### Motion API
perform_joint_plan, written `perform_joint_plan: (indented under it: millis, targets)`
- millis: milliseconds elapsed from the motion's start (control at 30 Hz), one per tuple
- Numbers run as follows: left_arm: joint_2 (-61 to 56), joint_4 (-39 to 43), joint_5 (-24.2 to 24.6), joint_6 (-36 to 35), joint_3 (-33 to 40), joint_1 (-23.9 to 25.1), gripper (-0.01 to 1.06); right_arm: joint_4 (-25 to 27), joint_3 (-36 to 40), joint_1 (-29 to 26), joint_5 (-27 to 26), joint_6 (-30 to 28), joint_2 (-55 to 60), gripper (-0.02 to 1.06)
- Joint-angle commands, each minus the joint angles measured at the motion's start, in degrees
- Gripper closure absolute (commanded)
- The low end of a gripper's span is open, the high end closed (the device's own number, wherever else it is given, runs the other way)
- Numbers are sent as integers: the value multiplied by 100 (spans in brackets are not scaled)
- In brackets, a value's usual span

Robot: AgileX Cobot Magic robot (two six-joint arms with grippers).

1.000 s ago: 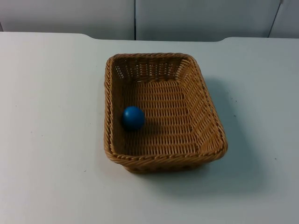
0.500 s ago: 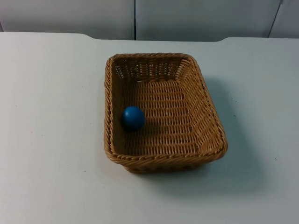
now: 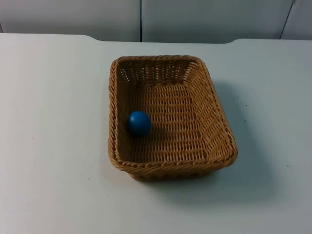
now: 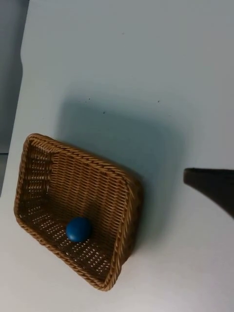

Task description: Pick up the basket with the left hand and place the ball into the basket with the right hand.

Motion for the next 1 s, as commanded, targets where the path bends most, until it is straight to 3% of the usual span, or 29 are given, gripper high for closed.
perform_joint_plan:
  millis: [0,333,467,633,667,700,767,967]
  targets:
    - [-29,-23,-63,3,21,-19,21,19,29,-23,-23,-42,-22,0]
    - [-29,-23,-63,3,21,-19,21,19,29,-23,-23,-42,-22,0]
    - [-29,-23,-63,3,22,207,21,19,29,-35,-23,-42,-22,0]
    - [-29,-23,-63,3,22,1329,21,19,29,-474,-23,-42,-22,0]
    - [-29,-23,-63,3,22,1329,21,19,29,-474,-23,-42,-22,0]
    - [-29,-23,-63,3,22,1721,21,19,29,-731,-23,-42,-22,0]
    - [-29,-23,-63,3,22,2049,21,19,29,-1122,-23,-42,-22,0]
    - [-29,-23,-63,3,22,2181,21,19,29,-1666,-23,-42,-22,0]
